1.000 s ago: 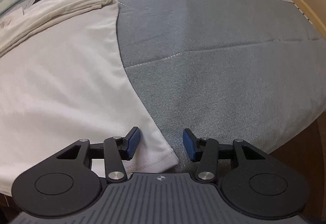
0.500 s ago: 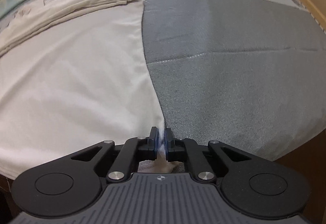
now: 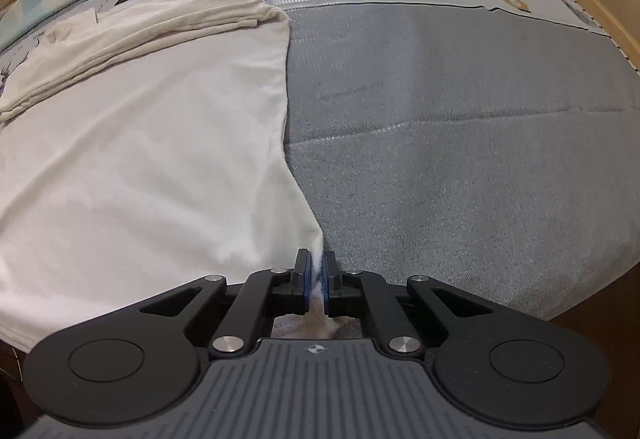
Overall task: Fold small clothes
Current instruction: 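Grasp the shirt hem with the right gripper while the left gripper grasps the hem, then lift the hem with both grippers and fold it over toward the collar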
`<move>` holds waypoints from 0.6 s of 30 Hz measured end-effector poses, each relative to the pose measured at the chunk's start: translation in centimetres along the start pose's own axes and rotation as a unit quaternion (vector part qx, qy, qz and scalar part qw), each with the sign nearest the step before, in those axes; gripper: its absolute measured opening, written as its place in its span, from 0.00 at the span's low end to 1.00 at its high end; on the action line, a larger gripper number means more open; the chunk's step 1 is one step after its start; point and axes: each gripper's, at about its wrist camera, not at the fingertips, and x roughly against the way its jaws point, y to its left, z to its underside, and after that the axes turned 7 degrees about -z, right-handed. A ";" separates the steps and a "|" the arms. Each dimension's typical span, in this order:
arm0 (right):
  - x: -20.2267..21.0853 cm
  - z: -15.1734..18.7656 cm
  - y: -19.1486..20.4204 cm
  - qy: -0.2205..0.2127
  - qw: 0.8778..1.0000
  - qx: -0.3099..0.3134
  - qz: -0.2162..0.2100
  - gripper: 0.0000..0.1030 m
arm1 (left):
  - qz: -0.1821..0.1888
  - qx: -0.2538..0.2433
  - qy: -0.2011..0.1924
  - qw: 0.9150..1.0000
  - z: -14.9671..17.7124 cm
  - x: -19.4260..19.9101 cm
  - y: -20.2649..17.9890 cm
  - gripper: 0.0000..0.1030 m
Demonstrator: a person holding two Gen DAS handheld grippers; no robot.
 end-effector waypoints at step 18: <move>-0.6 0.1 0.1 0.023 1.000 0.009 0.009 0.07 | -0.019 -0.025 0.016 0.999 0.5 -0.6 -0.6 0.08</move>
